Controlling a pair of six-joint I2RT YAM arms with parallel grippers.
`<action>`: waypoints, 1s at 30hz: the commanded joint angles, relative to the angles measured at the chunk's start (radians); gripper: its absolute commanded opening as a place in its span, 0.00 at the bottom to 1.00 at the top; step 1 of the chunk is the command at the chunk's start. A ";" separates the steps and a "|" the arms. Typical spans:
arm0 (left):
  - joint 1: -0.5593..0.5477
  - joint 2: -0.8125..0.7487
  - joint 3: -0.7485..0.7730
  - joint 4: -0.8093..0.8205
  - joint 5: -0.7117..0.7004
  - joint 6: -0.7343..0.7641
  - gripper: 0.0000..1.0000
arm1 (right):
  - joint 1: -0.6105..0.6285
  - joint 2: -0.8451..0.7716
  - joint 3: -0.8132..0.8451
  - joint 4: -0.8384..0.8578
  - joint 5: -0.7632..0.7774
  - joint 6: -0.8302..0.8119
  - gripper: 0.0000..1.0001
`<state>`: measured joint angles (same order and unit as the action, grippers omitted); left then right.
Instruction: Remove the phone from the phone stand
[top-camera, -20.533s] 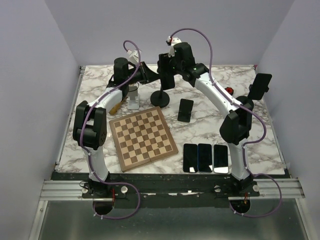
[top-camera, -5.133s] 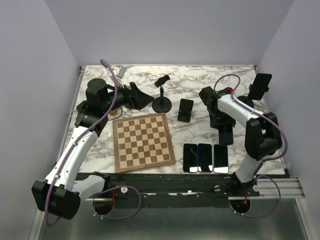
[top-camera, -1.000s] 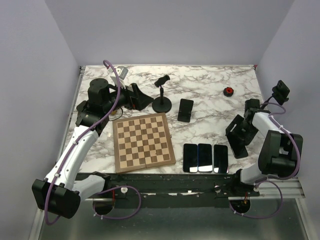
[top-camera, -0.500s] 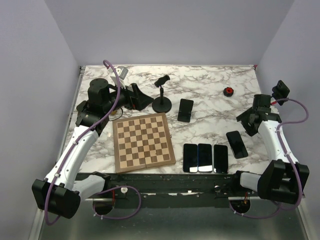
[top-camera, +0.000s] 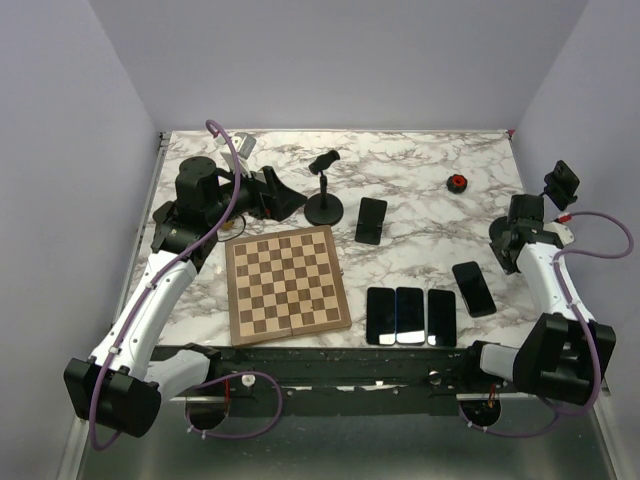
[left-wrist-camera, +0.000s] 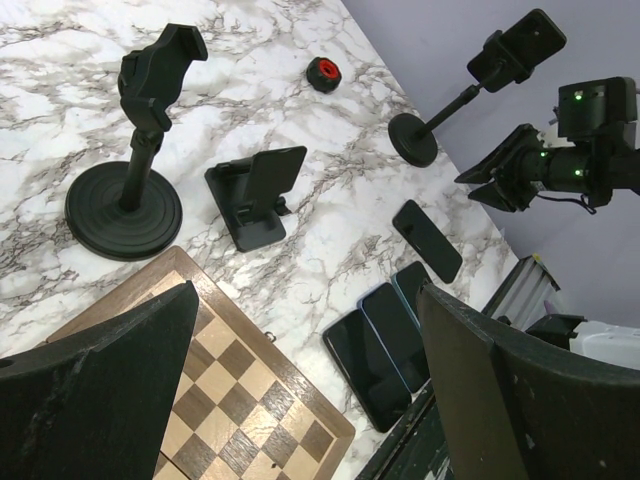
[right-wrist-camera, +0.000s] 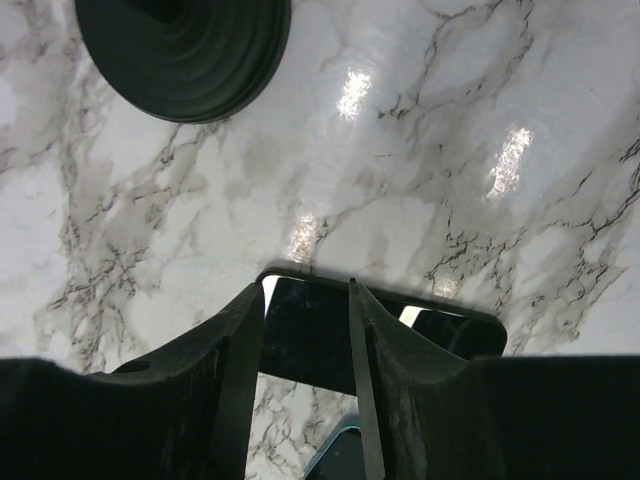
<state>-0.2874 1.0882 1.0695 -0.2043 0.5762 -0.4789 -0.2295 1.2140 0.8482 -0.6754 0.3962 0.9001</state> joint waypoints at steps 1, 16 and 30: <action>0.007 -0.007 0.027 0.012 0.014 0.008 0.99 | -0.004 0.052 -0.047 0.039 0.037 0.059 0.43; 0.013 -0.006 0.023 0.017 0.017 0.002 0.99 | -0.010 0.014 -0.236 0.148 0.082 0.221 0.39; 0.014 -0.014 0.026 0.014 0.015 0.006 0.99 | -0.021 0.116 -0.256 0.230 -0.023 0.145 0.46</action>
<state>-0.2806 1.0882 1.0695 -0.2043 0.5766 -0.4789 -0.2440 1.2991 0.6197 -0.4900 0.4236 1.0607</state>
